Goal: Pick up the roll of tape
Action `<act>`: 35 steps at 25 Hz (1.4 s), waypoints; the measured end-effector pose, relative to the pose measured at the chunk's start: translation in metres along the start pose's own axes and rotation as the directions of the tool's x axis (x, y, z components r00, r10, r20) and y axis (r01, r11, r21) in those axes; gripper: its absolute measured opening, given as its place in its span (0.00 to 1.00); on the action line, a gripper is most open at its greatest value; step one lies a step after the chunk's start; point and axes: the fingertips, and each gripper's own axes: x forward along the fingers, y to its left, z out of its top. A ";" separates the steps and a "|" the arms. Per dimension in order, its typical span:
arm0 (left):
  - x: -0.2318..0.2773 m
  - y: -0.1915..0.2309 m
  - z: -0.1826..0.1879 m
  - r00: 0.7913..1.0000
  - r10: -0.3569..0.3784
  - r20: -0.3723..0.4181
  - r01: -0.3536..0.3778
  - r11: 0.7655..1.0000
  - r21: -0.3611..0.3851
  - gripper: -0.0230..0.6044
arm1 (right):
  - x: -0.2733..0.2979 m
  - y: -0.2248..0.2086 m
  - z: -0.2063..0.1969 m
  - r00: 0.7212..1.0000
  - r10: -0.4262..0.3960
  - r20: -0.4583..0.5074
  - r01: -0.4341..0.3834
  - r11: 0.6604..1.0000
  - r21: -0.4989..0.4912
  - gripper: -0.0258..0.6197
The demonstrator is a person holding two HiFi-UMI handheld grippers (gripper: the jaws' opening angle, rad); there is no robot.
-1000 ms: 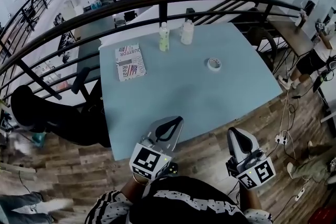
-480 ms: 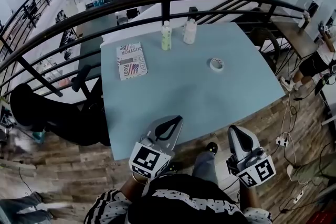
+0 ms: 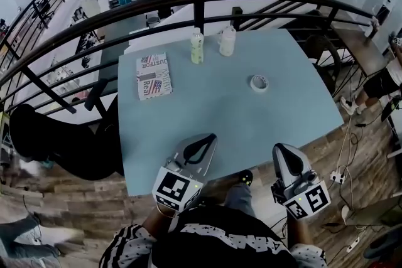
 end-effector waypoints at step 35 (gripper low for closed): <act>0.198 -0.010 0.028 0.925 0.376 -0.064 -0.371 0.926 0.077 0.04 | 0.083 -0.282 -0.009 0.972 0.223 -0.077 -0.228 0.972 -0.059 0.04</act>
